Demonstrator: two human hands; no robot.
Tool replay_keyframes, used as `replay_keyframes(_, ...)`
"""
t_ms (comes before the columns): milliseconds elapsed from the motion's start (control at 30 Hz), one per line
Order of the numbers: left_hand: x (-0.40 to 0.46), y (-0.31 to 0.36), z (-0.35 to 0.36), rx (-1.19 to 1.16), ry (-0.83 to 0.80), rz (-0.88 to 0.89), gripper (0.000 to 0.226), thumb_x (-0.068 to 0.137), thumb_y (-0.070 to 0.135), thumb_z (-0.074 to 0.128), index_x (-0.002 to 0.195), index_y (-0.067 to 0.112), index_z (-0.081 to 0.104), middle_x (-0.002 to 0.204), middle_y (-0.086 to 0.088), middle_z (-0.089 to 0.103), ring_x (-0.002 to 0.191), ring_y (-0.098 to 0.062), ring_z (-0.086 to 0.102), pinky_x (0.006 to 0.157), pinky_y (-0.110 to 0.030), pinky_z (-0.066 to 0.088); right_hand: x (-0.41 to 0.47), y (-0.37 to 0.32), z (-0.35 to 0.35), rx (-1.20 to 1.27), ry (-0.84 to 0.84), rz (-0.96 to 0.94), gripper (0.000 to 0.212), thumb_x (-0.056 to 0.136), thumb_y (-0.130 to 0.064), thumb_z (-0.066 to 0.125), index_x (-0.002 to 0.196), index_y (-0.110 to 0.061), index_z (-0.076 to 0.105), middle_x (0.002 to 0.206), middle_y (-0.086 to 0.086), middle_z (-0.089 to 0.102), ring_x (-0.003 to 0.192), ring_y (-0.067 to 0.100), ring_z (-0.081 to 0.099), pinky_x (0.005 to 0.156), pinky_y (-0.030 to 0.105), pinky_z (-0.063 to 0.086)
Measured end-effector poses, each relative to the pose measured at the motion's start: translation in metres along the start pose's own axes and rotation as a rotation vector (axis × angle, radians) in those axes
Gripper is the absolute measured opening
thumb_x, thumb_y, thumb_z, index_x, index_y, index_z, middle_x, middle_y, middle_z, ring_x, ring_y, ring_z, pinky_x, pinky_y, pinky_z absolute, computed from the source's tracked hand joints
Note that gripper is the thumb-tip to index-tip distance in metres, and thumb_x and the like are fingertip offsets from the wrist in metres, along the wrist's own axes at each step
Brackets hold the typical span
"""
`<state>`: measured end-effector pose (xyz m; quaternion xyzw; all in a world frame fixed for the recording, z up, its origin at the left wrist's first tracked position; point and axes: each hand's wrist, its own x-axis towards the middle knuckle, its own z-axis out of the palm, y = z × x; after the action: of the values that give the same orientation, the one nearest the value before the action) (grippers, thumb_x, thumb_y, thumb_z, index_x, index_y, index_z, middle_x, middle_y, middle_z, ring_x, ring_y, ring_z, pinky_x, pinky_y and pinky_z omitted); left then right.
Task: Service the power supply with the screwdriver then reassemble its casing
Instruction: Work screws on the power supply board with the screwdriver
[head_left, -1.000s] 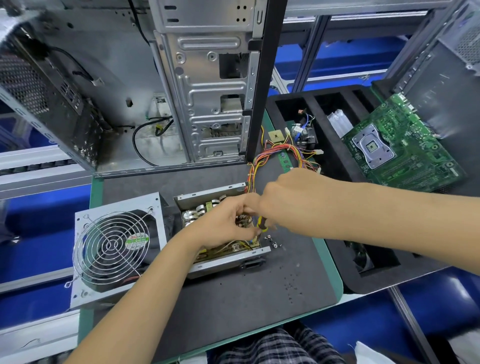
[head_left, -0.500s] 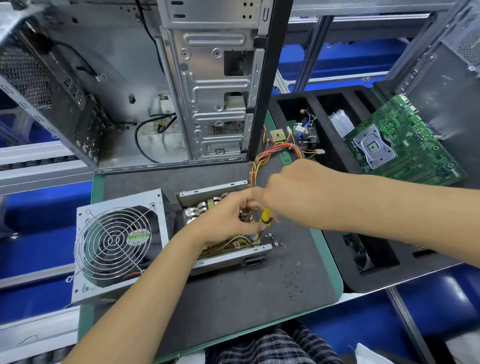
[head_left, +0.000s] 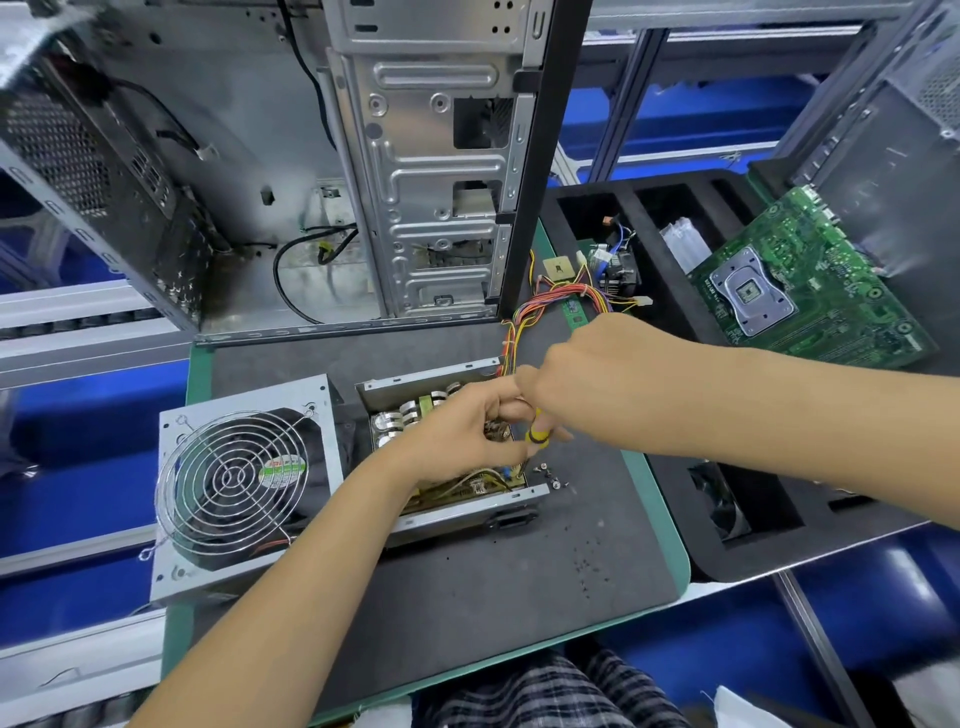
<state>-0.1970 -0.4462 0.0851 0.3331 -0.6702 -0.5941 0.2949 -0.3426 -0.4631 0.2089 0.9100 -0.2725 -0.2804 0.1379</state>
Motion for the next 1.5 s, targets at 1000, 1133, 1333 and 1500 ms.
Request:
replay_keyframes(1000,0.001,-0.004,-0.006,0.086,0.084,-0.023,0.032,0.08,-0.001,0.076,0.095,0.026,0.069,0.096,-0.006,0.073,0.093,-0.016,0.067,0.092,-0.03,0.05,0.004,-0.005,0.015,0.228,0.001,0.029,0.048,0.084,-0.004,0.053,0.126,-0.015,0.033,0.073,-0.001,0.032,0.051,0.019,0.037,0.041,0.029,0.019)
replay_keyframes(1133,0.0,-0.001,-0.003,0.063,0.048,-0.018,0.047,0.078,-0.003,0.075,0.088,0.042,0.063,0.088,0.014,0.066,0.086,-0.005,0.059,0.086,-0.024,0.045,0.007,-0.005,0.016,0.092,0.004,0.005,0.032,0.091,-0.012,0.052,0.122,-0.015,0.044,0.061,-0.001,0.026,0.045,0.016,0.029,0.04,0.028,0.014)
replay_keyframes(1333,0.004,-0.005,0.003,0.104,0.099,-0.05,0.023,0.074,0.008,0.083,0.085,-0.003,0.066,0.09,-0.019,0.061,0.083,-0.031,0.057,0.085,-0.049,0.05,0.01,-0.011,0.017,-0.013,0.081,0.091,0.045,0.101,-0.037,0.037,0.063,-0.014,0.033,0.07,0.001,0.054,0.06,0.024,0.043,0.044,0.024,0.017)
replay_keyframes(1500,0.001,-0.003,-0.003,0.092,0.06,-0.032,0.031,0.08,0.003,0.076,0.095,0.03,0.07,0.095,0.004,0.072,0.093,-0.017,0.064,0.092,-0.03,0.048,-0.001,-0.003,0.008,0.123,0.022,-0.003,0.037,0.087,-0.01,0.053,0.121,-0.017,0.039,0.071,-0.001,0.037,0.051,0.018,0.036,0.042,0.027,0.017)
